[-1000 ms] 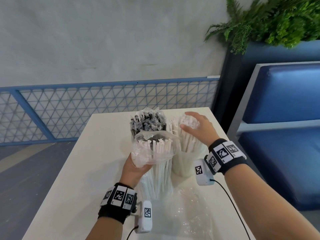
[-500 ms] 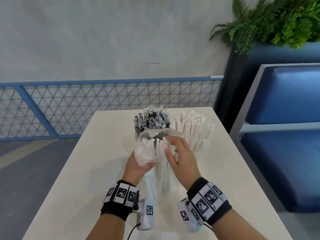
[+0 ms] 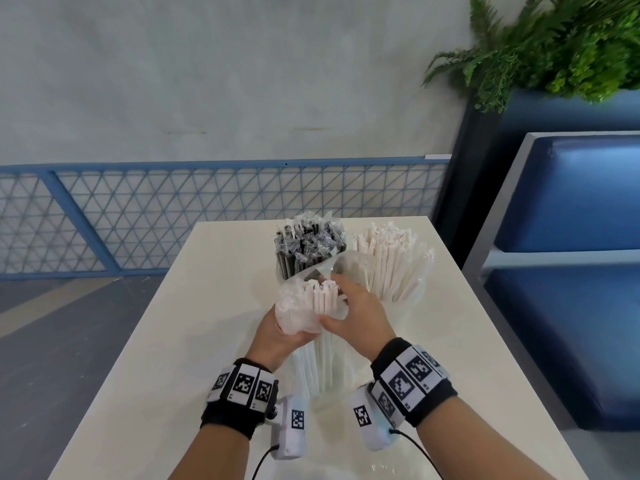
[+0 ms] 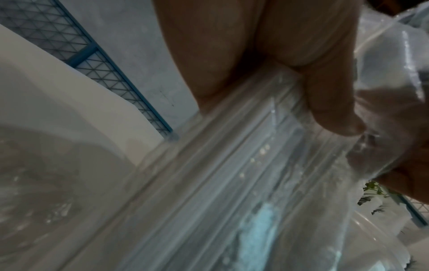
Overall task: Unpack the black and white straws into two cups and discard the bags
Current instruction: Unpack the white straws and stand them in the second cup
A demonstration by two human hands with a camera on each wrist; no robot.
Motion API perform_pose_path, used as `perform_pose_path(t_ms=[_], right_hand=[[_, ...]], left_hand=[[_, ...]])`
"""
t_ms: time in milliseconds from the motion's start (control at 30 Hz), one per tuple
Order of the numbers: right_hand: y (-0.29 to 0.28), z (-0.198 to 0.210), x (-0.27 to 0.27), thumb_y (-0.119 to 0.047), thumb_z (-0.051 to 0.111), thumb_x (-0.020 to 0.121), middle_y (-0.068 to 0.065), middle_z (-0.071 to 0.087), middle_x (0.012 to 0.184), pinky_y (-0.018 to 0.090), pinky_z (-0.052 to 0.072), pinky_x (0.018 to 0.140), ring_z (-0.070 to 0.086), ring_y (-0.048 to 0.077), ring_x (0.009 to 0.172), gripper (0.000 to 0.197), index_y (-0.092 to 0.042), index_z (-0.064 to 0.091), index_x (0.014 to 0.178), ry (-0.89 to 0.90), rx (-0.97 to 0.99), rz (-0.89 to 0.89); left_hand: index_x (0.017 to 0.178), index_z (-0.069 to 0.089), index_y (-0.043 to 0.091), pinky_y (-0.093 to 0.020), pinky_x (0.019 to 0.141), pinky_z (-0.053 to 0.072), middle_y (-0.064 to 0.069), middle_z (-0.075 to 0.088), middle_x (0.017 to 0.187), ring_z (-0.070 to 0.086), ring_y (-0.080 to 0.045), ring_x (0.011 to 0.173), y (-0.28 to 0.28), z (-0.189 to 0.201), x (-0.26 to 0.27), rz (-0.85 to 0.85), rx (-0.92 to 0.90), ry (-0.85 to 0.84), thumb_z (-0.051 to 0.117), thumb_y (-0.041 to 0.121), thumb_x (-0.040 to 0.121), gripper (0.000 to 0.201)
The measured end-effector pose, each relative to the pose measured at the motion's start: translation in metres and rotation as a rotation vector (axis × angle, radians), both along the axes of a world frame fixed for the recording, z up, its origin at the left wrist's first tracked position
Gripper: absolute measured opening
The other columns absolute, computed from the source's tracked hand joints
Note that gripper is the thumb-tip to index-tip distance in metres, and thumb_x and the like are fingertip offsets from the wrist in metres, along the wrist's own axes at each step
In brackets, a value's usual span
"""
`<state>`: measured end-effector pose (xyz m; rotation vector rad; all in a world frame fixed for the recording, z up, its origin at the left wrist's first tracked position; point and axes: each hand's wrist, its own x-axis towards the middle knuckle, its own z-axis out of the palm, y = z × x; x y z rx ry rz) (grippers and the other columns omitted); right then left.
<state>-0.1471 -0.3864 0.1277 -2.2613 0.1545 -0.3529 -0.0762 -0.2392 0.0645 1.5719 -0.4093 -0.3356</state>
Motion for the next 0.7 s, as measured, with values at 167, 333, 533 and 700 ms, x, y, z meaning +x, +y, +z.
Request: perform_pose_path(t_ms=[167,333,533,700], right_hand=[[0.005,-0.001,0.002,-0.031,0.077,0.072,-0.009,0.050,0.090,0.019,0.039,0.077,0.052,0.010,0.082,0.056,-0.014,0.053,0.120,0.065,0.043,0.077],[0.013,-0.009,0.002,-0.027,0.082,0.066,0.010,0.060,0.107,0.028,0.047,0.090,0.057,0.023,0.103,0.043,-0.028,0.049,0.095,0.037,0.185,0.064],[0.023,-0.020,-0.006,-0.011,0.076,0.074,-0.001,0.061,0.090,0.010,0.049,0.073,0.060,0.011,0.083,0.036,-0.032,0.048,0.082,-0.053,0.403,-0.047],[0.020,-0.018,-0.003,-0.013,0.069,0.081,0.017,0.065,0.091,0.014,0.049,0.068,0.062,0.020,0.078,0.023,-0.007,0.055,0.098,-0.148,0.520,-0.130]], left_hand=[[0.112,0.060,0.015,-0.019,0.075,0.053,0.002,0.071,0.103,0.066,-0.013,0.097,-0.002,0.003,0.000,-0.128,0.053,0.036,0.082,0.001,0.058,0.061],[0.114,0.058,0.008,-0.016,0.070,0.053,-0.004,0.067,0.106,0.065,-0.011,0.096,-0.003,0.005,-0.002,-0.131,0.067,0.041,0.079,-0.006,0.061,0.058],[0.088,0.067,0.019,-0.015,0.065,0.052,0.010,0.075,0.079,0.069,-0.003,0.079,-0.003,0.005,-0.004,-0.080,0.054,0.010,0.084,0.007,0.051,0.043],[0.080,0.067,0.018,-0.012,0.062,0.050,0.013,0.073,0.066,0.067,0.002,0.069,-0.006,0.003,-0.005,-0.065,0.086,0.006,0.078,-0.005,0.064,0.030]])
